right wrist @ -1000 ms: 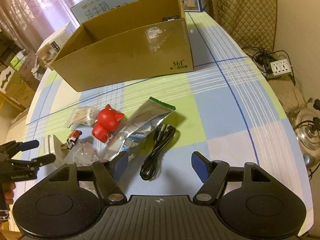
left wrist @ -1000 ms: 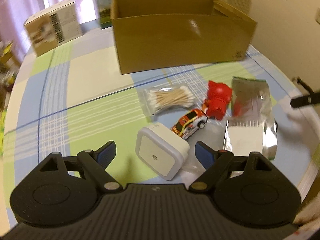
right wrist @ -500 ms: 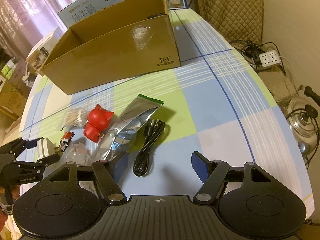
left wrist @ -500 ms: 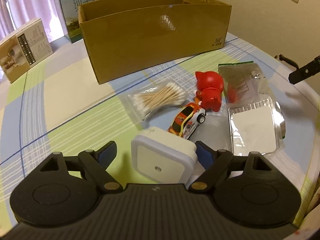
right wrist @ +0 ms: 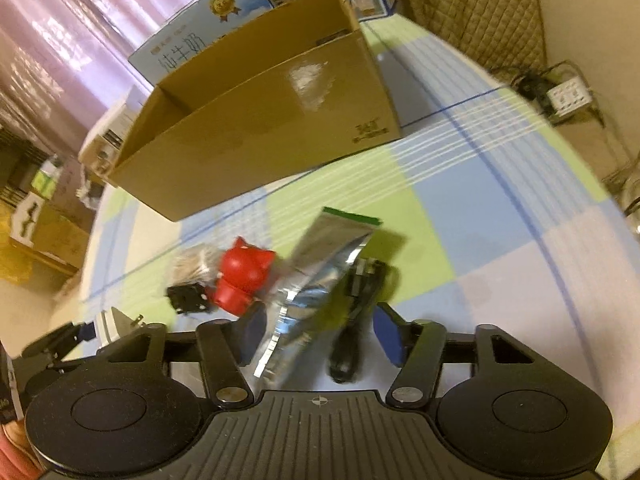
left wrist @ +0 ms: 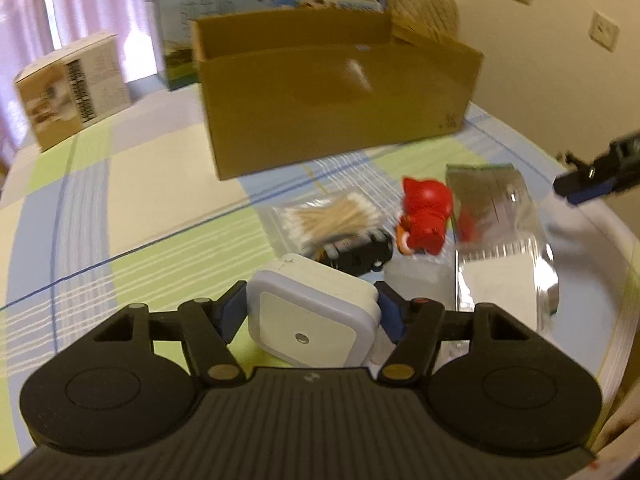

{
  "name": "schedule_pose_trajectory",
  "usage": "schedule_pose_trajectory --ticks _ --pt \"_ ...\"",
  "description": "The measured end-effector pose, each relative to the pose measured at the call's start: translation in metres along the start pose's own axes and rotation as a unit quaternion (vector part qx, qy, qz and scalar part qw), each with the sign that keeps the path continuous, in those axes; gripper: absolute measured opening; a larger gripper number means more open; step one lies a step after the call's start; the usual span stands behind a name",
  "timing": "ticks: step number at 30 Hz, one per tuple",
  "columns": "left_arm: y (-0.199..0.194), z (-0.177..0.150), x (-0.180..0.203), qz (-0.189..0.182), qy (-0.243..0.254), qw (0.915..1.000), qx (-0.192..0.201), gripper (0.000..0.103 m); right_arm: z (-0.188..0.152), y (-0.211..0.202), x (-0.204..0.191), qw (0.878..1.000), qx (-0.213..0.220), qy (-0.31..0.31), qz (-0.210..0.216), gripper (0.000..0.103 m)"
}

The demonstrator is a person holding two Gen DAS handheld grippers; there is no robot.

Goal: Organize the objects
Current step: 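Grasp the silver foil bag by its edge with the right tool while the left tool holds the light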

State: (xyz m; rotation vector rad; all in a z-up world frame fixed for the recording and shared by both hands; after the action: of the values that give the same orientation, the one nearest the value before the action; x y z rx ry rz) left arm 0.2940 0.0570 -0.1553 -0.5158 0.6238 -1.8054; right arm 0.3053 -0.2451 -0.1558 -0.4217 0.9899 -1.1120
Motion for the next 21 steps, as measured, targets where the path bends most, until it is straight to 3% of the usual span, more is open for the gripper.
schedule_pose_trajectory --ticks 6,12,21 --pt "-0.015 0.011 -0.011 0.026 -0.032 0.9991 0.009 0.063 -0.004 0.028 -0.013 0.999 -0.024 0.037 0.027 0.047" --pt "-0.023 0.015 -0.019 0.049 -0.047 0.9977 0.009 0.063 -0.011 0.055 -0.017 0.997 -0.056 0.056 0.011 0.044" --pt "-0.030 0.009 -0.026 0.068 -0.062 0.9958 0.000 0.063 -0.011 0.059 -0.015 0.998 -0.051 0.043 0.007 0.021"
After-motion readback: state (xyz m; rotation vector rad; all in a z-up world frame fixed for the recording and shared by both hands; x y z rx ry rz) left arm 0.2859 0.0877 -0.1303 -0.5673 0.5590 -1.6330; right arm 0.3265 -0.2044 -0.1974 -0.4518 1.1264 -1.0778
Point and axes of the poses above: each gripper's, at about its wrist camera, not at the fingertips, and y roughly the way its jaws point, x to its right, z to its top, the point moved 9 cm from there along y, roughly the way its jaws point, and after that the axes turned 8 degrees about x, right-handed, at the moved point
